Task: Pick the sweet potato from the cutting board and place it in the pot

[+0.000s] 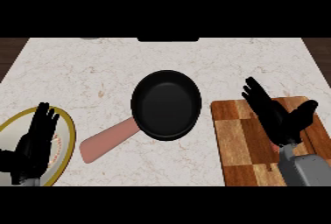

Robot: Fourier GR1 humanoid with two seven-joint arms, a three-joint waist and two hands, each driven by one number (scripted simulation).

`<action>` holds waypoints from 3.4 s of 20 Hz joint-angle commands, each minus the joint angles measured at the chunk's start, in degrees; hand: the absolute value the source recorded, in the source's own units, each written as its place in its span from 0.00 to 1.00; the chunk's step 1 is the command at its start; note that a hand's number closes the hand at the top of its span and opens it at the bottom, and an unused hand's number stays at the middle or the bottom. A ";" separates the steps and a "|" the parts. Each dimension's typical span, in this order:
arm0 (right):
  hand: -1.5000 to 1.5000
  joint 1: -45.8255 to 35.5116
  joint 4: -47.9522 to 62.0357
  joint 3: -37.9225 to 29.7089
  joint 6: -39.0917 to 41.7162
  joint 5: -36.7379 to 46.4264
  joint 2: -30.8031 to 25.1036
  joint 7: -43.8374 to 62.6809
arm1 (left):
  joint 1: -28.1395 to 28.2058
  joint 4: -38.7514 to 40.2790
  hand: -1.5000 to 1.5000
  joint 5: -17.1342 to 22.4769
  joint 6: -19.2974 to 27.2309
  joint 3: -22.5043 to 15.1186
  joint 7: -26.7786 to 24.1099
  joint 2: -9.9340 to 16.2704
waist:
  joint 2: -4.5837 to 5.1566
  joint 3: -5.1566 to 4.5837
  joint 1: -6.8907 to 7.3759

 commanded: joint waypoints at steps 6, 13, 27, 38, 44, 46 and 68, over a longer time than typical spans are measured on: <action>1.00 -5.78 12.75 -19.78 11.70 -3.26 -15.02 -19.20 | -11.43 -5.02 0.50 -3.78 2.72 1.72 5.28 4.91 | 0.38 0.56 -0.50; 0.00 -0.62 29.49 -21.88 12.18 7.60 -17.59 -46.98 | -13.49 -5.26 0.50 -3.55 2.12 -1.12 10.49 3.74 | 0.22 0.36 0.68; 0.00 -6.94 30.61 -9.10 29.57 22.90 -33.17 -42.70 | -14.23 -5.30 0.50 -6.09 2.11 -0.98 12.44 2.52 | -0.41 -0.14 0.67; 0.00 -8.37 19.27 -0.32 33.18 32.88 -30.87 -26.30 | -14.35 -4.17 0.50 -5.34 -1.08 2.71 12.79 2.37 | -0.52 -0.08 0.23; 0.00 -7.86 15.22 -2.83 33.92 34.98 -24.00 -19.84 | -18.86 -3.76 0.50 -10.06 0.29 2.71 17.49 -0.38 | -0.50 -0.05 0.10; 0.00 -3.70 10.63 -3.63 33.80 34.61 -24.46 -18.22 | -12.92 -8.07 0.50 -7.55 -3.50 5.16 14.78 1.28 | -0.62 -0.06 0.08; 0.00 -8.32 25.89 -6.91 28.30 56.45 -13.37 -23.17 | -15.81 -6.10 0.50 -17.24 -5.04 6.94 17.17 -7.05 | -0.46 -0.03 0.29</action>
